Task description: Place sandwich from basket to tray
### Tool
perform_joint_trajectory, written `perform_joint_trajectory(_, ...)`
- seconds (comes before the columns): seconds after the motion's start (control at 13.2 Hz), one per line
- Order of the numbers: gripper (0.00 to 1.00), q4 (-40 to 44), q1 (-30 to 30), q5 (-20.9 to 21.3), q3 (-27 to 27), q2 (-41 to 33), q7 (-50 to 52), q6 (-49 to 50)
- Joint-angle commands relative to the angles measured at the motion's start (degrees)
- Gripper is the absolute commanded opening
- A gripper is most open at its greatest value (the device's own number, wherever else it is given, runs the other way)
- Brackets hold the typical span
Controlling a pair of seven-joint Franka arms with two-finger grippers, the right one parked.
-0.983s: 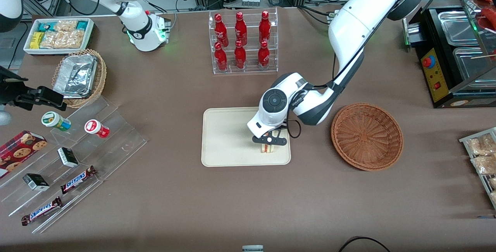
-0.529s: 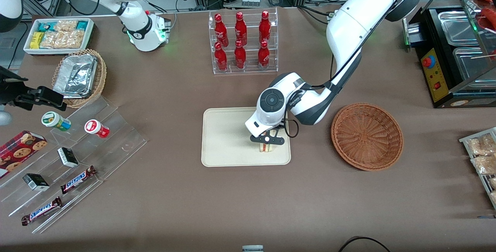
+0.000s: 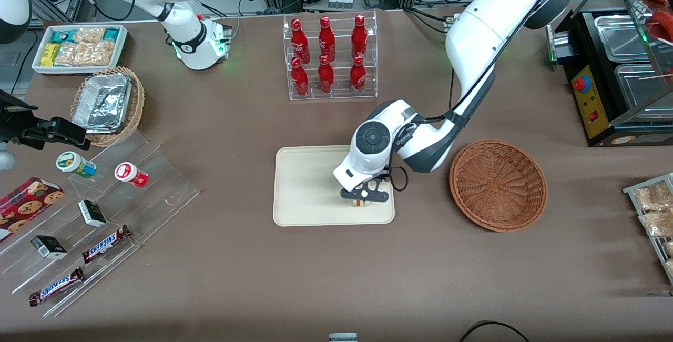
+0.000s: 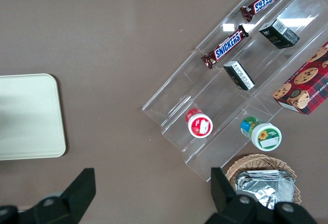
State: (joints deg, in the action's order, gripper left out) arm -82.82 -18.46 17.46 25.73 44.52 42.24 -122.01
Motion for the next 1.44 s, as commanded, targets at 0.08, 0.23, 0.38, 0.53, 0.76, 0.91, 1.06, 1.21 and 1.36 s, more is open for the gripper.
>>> perform_joint_trajectory(0.08,1.0,2.65,1.05,0.47,-1.03,-1.71,0.03,2.74)
perform_joint_trajectory(0.23,1.0,3.8,4.2,0.12,-0.77,-2.85,-0.92,2.83)
perform_joint_trajectory(0.38,1.0,3.63,7.55,-0.06,0.54,-4.26,-5.83,4.4)
perform_joint_trajectory(0.53,1.0,3.8,10.01,-0.06,0.55,-5.49,-6.2,6.52)
perform_joint_trajectory(0.76,1.0,3.8,12.82,0.03,0.46,-8.56,-6.73,10.11)
perform_joint_trajectory(0.91,1.0,3.72,15.19,0.2,0.28,-10.06,-6.73,11.88)
perform_joint_trajectory(1.06,1.0,3.37,17.48,0.03,0.28,-11.46,-7.78,14.16)
perform_joint_trajectory(1.21,1.0,3.54,19.15,-1.19,0.02,-14.36,-12.77,19.32)
perform_joint_trajectory(1.36,1.0,3.45,20.13,-4.0,-2.33,-18.57,-17.61,22.86)
